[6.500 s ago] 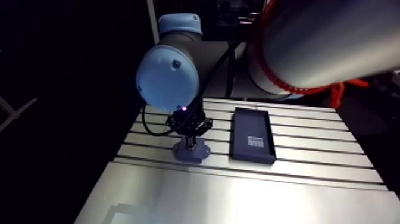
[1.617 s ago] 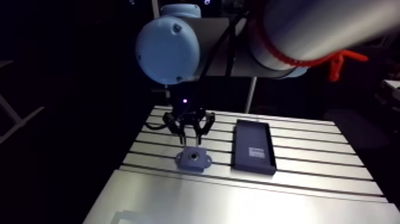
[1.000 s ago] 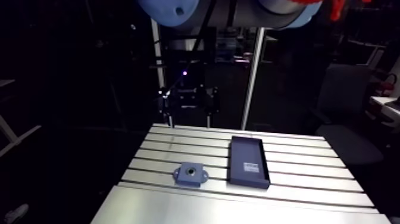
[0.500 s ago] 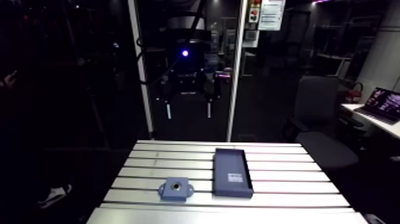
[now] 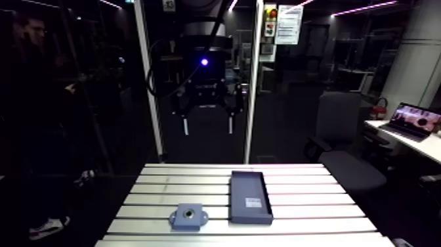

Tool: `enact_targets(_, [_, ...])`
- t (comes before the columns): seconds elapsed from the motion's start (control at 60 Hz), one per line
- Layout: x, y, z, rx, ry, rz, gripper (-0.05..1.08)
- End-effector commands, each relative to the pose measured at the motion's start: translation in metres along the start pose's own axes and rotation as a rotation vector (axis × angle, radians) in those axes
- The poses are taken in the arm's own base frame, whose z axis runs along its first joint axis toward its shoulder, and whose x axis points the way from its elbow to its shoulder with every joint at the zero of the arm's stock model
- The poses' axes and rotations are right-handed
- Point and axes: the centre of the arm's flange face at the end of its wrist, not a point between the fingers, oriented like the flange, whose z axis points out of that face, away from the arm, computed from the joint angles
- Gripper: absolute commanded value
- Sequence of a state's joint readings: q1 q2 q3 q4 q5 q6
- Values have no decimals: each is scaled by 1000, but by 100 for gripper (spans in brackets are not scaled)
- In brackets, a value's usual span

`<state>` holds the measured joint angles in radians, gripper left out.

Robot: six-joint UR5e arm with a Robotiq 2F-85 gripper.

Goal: Pick up the bearing and press it into the housing until flush.

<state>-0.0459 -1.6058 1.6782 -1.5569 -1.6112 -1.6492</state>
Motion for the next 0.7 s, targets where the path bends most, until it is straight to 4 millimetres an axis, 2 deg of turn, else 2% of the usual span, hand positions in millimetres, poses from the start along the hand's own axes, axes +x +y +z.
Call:
enact_targets(0.017, [-7,-1,0,1,1,0,0])
enact_targets(0.317, [-9,4,-14,0,29,10,0])
enact_targets(0.417, [-6,13,-30,-1,53,30,0])
enact_targets(0.55, [-5,15,-42,1,62,33,0])
enact_targets(0.7, [-1,15,-45,7,67,36,0])
